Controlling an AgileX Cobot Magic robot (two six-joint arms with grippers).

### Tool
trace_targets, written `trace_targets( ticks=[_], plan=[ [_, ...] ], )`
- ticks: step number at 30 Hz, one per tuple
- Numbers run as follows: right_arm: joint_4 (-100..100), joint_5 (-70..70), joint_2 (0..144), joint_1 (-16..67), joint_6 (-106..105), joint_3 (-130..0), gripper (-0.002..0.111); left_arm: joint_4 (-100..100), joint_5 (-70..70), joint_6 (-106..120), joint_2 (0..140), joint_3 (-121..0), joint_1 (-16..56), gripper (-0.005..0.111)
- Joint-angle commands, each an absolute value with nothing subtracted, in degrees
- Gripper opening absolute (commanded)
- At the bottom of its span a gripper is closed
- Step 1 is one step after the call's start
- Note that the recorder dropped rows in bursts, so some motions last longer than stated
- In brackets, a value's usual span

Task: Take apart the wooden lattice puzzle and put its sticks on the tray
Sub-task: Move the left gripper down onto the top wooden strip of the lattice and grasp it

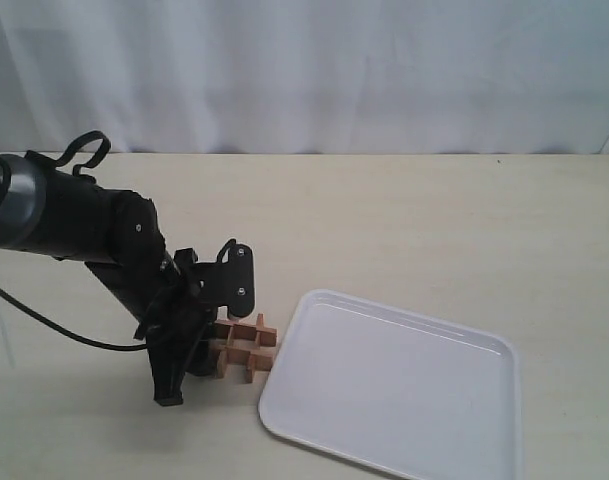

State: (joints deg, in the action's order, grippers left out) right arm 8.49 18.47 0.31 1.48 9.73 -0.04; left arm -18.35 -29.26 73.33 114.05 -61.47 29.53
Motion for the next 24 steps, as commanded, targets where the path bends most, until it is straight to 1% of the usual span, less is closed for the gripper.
trace_targets(
  ticks=[1, 4, 11, 24],
  plan=[
    [8.53, 18.33, 0.0, 1.66, 9.36, 0.0, 0.005, -19.35, -28.57, 73.44, 114.29, -61.33, 30.04, 0.026],
    [8.53, 18.33, 0.0, 1.66, 9.36, 0.0, 0.005, -19.35, -28.57, 73.44, 114.29, -61.33, 30.04, 0.015],
    [8.53, 18.33, 0.0, 1.66, 9.36, 0.0, 0.005, -19.16, -28.57, 73.44, 114.29, -61.33, 30.04, 0.0],
    [8.53, 18.33, 0.0, 1.66, 9.36, 0.0, 0.005, -18.68, -30.33, 73.44, 112.79, -61.33, 30.04, 0.0]
  ],
)
